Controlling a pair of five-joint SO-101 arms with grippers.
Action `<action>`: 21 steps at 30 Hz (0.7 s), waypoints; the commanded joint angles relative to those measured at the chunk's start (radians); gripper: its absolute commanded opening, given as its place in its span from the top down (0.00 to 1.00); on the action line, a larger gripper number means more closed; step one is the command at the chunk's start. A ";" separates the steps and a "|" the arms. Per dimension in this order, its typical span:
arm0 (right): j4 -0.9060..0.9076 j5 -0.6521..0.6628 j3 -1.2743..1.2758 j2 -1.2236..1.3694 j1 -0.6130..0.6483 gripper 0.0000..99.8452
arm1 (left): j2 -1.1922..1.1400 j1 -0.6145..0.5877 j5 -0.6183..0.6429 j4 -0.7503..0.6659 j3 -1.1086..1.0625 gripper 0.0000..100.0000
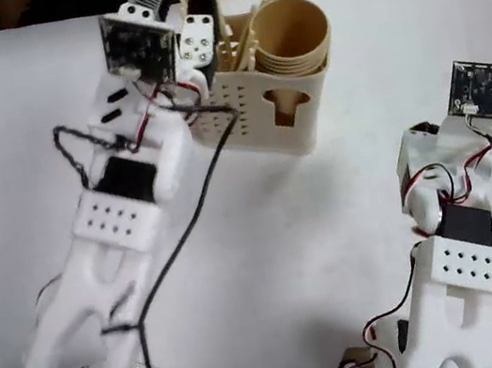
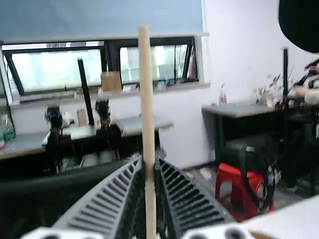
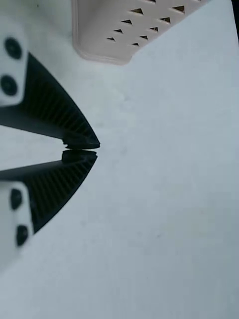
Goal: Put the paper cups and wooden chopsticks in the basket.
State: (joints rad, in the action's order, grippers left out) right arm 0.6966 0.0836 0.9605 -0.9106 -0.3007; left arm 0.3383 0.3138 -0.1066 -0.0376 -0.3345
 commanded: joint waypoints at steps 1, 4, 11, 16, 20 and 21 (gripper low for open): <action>-0.016 0.002 -0.006 -0.007 0.010 0.98 | -0.087 -0.018 0.012 -0.021 0.006 0.97; -0.016 0.003 -0.006 -0.007 0.010 0.98 | -0.077 -0.027 0.014 0.077 0.009 0.87; -0.016 0.003 -0.006 -0.007 0.010 0.98 | 0.119 -0.031 0.006 0.446 0.069 0.82; -0.016 0.003 -0.006 -0.007 0.010 0.98 | 0.298 -0.101 0.008 0.578 0.006 0.82; -0.005 0.003 -0.005 -0.016 0.010 0.98 | 0.470 -0.139 0.009 0.582 -0.158 0.93; 0.005 0.003 -0.006 -0.019 0.010 0.98 | 0.518 -0.139 0.006 0.582 -0.204 0.96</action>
State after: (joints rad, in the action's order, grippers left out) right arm 0.6966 0.0836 0.9605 -0.9106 -0.3007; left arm 0.6743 0.1987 -0.1036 0.5378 -0.4219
